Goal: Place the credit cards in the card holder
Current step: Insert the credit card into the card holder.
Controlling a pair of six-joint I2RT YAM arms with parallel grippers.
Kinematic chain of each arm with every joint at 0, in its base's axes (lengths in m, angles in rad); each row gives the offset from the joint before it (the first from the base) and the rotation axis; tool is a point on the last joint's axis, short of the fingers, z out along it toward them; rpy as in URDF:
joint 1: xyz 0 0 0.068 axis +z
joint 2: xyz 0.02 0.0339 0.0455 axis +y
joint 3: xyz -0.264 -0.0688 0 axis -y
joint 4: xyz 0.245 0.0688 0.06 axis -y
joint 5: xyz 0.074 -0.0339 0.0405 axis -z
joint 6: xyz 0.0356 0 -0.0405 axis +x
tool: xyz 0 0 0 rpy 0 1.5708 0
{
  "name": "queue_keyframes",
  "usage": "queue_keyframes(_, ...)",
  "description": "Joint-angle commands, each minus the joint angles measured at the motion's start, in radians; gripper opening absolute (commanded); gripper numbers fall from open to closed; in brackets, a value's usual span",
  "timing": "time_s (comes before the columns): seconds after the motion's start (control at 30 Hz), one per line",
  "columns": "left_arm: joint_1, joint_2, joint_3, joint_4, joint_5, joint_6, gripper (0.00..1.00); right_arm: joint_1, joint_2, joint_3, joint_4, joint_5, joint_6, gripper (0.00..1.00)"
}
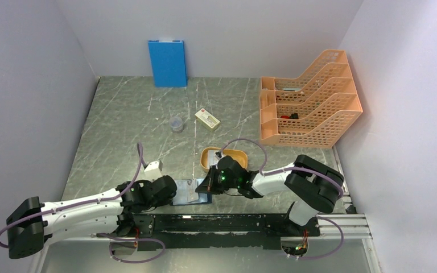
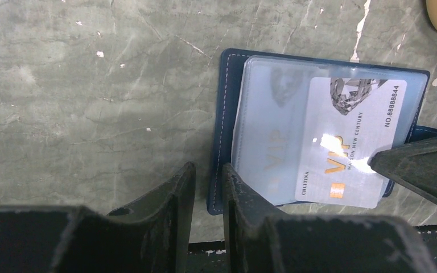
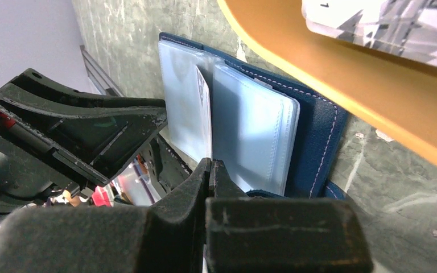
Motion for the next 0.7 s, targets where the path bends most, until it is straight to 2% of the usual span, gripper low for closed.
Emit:
queue_keyframes(0.0, 0.001, -0.001, -0.036, -0.011, 0.055, -0.005, 0.3, 0.023, 0.019, -0.027, 0.062, 0.075, 0.031, 0.0)
queue_keyframes(0.67, 0.001, -0.004, -0.066, 0.021, 0.095, -0.017, 0.25, 0.091, 0.096, 0.001, 0.095, 0.102, 0.058, 0.0)
